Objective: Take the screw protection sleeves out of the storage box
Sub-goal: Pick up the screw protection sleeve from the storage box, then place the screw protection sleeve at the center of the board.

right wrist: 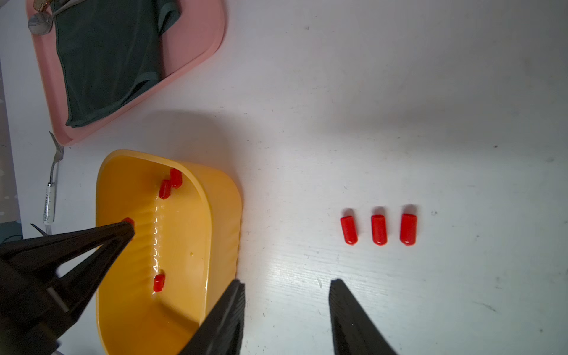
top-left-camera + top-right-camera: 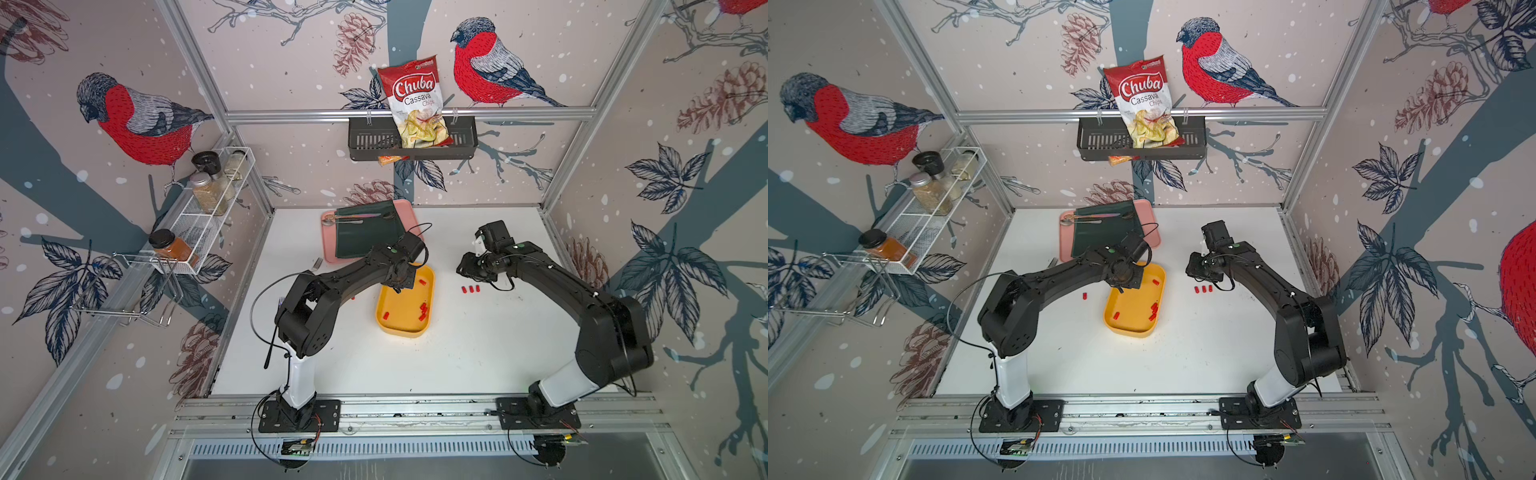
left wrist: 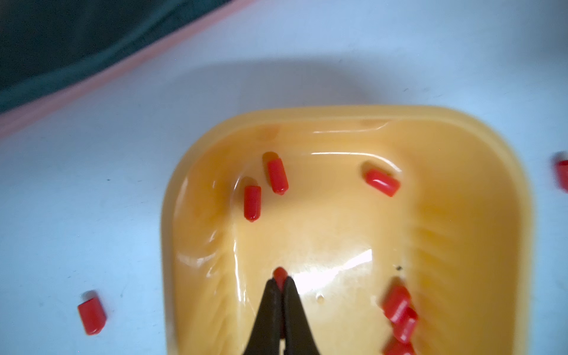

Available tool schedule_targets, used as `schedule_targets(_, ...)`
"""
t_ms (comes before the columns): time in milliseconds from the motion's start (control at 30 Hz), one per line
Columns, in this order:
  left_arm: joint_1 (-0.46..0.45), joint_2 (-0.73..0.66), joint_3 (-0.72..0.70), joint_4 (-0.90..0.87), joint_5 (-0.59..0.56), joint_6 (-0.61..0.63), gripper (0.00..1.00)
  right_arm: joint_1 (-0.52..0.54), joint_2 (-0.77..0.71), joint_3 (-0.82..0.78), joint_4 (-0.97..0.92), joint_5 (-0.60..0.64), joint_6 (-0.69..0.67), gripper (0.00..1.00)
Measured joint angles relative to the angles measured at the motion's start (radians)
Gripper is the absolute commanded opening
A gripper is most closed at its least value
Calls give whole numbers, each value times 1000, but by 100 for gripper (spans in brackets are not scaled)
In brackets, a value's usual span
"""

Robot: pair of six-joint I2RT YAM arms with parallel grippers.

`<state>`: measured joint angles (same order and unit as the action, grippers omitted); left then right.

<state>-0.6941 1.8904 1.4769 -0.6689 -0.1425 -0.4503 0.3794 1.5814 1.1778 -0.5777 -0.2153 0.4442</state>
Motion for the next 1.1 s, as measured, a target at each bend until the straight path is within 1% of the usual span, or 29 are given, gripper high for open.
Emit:
schedule_targets(100, 39, -127, -101, 16, 43, -28, 1, 6, 2, 2, 0, 0, 0, 49)
schedule_targets(233, 119, -315, -315, 12, 61, -68, 3, 12, 11, 11, 0, -1, 0, 49)
schedule_targets(333, 163, -449, -468, 4, 74, -84, 3, 27, 24, 28, 0, -1, 0, 49)
schedule_targets(433, 188, -518, -594, 7, 76, -105, 3, 50, 47, 50, 0, -1, 0, 49)
schedule_targets(533, 194, -521, -679, 19, 89, -126, 3, 72, 74, 73, 0, -1, 0, 49)
schedule_targets(633, 195, -487, -711, 64, 90, -130, 3, 87, 92, 96, 0, -1, 0, 49)
schedule_targets(867, 204, -388, -707, 158, 77, -136, 3, 93, 98, 109, -1, 0, 1, 49)
schedule_targets(1100, 214, -338, -673, 167, 64, -110, 3, 93, 84, 85, -2, 1, 3, 49)
